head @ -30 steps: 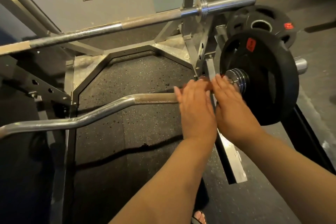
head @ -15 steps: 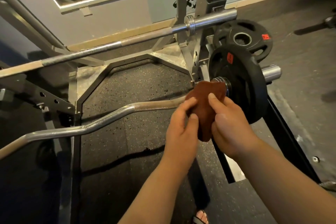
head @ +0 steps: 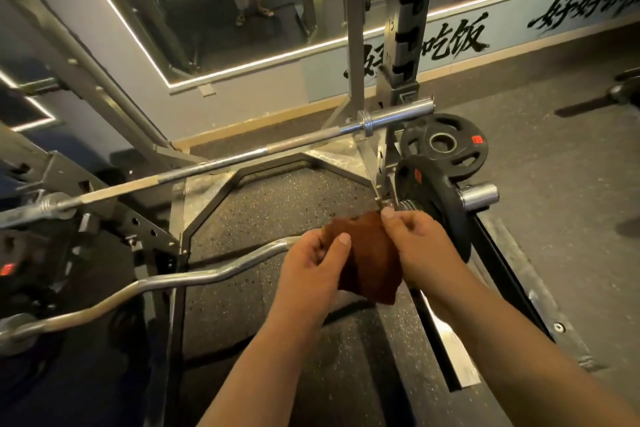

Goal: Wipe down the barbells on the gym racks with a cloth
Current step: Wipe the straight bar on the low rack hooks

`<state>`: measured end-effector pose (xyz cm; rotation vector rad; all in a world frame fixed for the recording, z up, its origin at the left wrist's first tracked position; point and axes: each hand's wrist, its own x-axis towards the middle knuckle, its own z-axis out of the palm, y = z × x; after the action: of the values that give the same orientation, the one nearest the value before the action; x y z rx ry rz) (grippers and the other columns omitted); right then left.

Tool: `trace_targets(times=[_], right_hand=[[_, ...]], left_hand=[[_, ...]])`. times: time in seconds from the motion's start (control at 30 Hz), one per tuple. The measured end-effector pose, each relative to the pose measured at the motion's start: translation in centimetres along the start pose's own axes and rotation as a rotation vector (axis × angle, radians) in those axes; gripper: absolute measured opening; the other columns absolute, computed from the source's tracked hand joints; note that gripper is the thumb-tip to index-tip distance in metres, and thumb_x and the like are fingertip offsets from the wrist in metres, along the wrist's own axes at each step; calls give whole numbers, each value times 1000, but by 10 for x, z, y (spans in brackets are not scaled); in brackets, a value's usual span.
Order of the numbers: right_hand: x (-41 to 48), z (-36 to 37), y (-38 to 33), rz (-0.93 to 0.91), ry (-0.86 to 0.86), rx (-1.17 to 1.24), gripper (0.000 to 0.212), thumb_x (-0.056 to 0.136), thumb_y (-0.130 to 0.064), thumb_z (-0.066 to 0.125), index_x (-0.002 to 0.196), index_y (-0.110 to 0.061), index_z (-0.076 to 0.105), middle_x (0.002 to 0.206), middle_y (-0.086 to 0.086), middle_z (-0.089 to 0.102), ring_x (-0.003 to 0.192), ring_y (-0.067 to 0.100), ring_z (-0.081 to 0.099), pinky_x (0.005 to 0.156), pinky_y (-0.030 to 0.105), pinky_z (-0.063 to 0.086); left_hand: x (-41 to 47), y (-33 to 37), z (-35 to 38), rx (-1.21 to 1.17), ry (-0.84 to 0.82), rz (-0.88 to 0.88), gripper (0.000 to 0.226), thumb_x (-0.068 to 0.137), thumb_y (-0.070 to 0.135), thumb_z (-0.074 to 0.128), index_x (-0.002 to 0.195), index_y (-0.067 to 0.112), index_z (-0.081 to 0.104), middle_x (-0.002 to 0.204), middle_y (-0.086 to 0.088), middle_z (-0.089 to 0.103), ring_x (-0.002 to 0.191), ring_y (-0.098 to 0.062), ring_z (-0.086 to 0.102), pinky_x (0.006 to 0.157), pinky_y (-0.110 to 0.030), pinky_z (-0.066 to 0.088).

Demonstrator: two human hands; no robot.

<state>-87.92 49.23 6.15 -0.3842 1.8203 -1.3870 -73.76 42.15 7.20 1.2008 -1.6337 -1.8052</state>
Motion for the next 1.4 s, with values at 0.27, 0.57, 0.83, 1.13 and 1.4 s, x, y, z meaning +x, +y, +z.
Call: trace_targets(times=[0.27, 0.57, 0.83, 1.13, 1.4], right_hand=[[-28, 6, -55, -122, -54, -29, 17, 107, -24, 52, 121, -15, 57, 110, 5, 68, 101, 20, 67, 92, 43, 57], [-33, 13, -68, 199, -349, 235, 53, 104, -63, 36, 122, -27, 70, 112, 6, 77, 110, 27, 71, 96, 50, 56], [9, 26, -70, -107, 55, -79, 42, 99, -41, 65, 127, -16, 47, 121, 4, 62, 107, 22, 64, 94, 46, 57], [58, 24, -79, -22, -283, -303, 57, 90, -24, 78, 142, -26, 54, 126, 0, 61, 108, 17, 66, 91, 38, 61], [103, 13, -85, -216, -145, -768, 26, 89, -38, 75, 97, -21, 57, 126, 0, 53, 111, 8, 58, 93, 28, 52]], left_hand=[[-44, 73, 18, 22, 10, 329, 21, 100, 23, 59, 118, 33, 56, 108, 5, 66, 98, -9, 68, 78, -27, 60], [-19, 85, -1, 84, 142, 191, 24, 101, 18, 60, 112, 39, 58, 114, 4, 67, 104, -13, 67, 87, -36, 58], [20, 76, -22, 10, -1, 101, 66, 91, 1, 71, 137, 39, 45, 120, -3, 65, 98, -13, 72, 85, -40, 62], [100, 66, -30, 304, 12, 151, 56, 86, 10, 77, 131, 36, 57, 127, 7, 57, 117, -16, 58, 103, -45, 53], [157, 70, -11, 264, -88, 211, 57, 88, -3, 70, 129, 35, 57, 123, 8, 59, 106, -8, 61, 87, -29, 59]])
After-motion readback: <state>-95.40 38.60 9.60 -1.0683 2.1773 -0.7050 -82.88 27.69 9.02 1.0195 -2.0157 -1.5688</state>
